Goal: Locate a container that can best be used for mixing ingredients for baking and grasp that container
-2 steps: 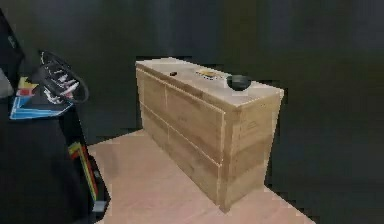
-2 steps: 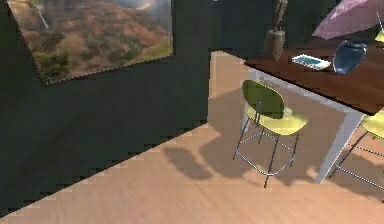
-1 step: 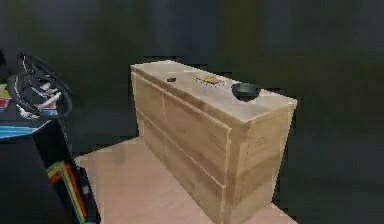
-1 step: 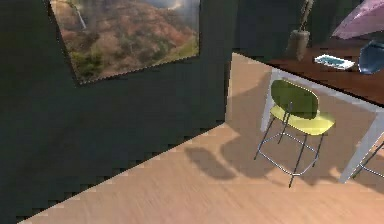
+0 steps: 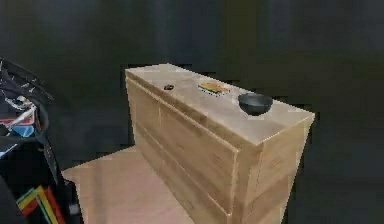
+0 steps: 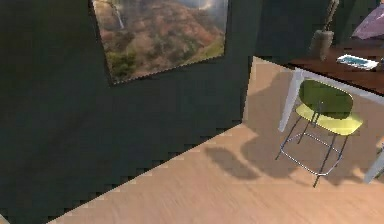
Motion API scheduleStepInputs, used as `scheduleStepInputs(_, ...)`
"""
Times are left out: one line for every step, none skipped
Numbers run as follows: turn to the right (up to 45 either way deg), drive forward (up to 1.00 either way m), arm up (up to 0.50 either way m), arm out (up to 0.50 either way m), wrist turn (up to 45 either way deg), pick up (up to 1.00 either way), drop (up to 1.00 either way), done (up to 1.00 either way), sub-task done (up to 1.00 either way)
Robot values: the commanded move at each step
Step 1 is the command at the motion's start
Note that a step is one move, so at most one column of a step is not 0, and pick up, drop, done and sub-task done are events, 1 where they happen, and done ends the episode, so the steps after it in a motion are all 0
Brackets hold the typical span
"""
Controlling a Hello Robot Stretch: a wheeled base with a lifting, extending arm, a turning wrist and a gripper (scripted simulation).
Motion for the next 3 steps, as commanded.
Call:
scheduleStepInputs(45.0,0.00,0.00,0.00,0.0,0.00,0.00,0.00,0.00)
scheduleStepInputs(15.0,0.00,0.00,0.00,0.0,0.00,0.00,0.00,0.00)
scheduleStepInputs(0.0,0.40,0.00,0.00,0.0,0.00,0.00,0.00,0.00)
